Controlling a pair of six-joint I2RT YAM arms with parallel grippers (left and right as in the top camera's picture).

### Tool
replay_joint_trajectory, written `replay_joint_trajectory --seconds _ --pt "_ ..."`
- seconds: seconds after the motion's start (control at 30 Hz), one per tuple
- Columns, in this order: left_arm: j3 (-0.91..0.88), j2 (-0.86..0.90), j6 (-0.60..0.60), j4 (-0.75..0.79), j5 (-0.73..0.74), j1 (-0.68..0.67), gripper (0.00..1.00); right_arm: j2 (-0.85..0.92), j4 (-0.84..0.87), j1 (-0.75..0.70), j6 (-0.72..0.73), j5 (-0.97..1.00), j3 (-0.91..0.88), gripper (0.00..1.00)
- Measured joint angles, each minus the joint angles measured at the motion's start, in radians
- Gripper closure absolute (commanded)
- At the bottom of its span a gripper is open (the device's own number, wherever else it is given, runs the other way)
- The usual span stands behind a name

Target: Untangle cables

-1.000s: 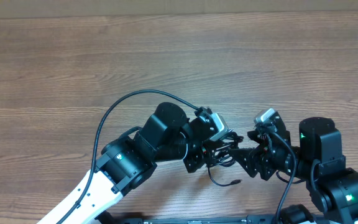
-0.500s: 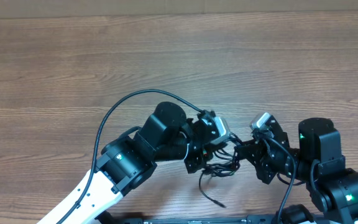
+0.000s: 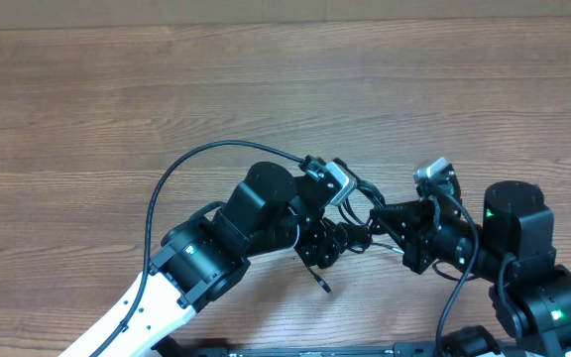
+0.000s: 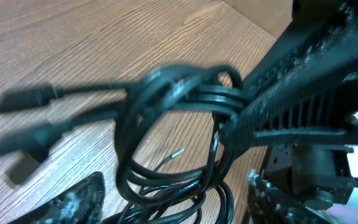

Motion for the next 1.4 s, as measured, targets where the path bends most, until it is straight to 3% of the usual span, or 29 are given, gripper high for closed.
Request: replay_joint_trajectory --seconds 0.13,0.33,0.73,0.93,1.07,1.2,1.4 --pt "0.000 0.000 -0.027 0.000 -0.004 0.000 0.13 0.000 0.050 0.000 0.051 -0.054 0.000 0.96" --pt "0.000 0.000 -0.089 0.000 -0.043 -0.001 0.12 0.001 0.084 -0.001 0.078 -0.144 0.000 0.96" --pt "0.000 -0.018 -0.140 0.000 -0.058 -0.001 0.11 0.002 0.077 -0.001 0.093 -0.089 0.000 0.96" --pt "0.000 -0.105 -0.147 -0.001 -0.063 0.000 0.03 0.002 0.078 -0.001 0.101 -0.064 0.000 0.96" --pt "0.001 -0.154 -0.198 -0.029 -0.113 0.002 0.11 0.002 0.122 -0.001 0.105 -0.087 0.000 0.96" --pt "0.004 -0.158 -0.336 -0.098 -0.187 0.028 0.19 0.002 0.179 -0.001 0.120 -0.135 0.000 0.96" --pt "0.004 -0.157 -0.468 -0.074 -0.228 0.047 0.20 0.002 0.235 -0.001 0.137 -0.219 0.000 0.96"
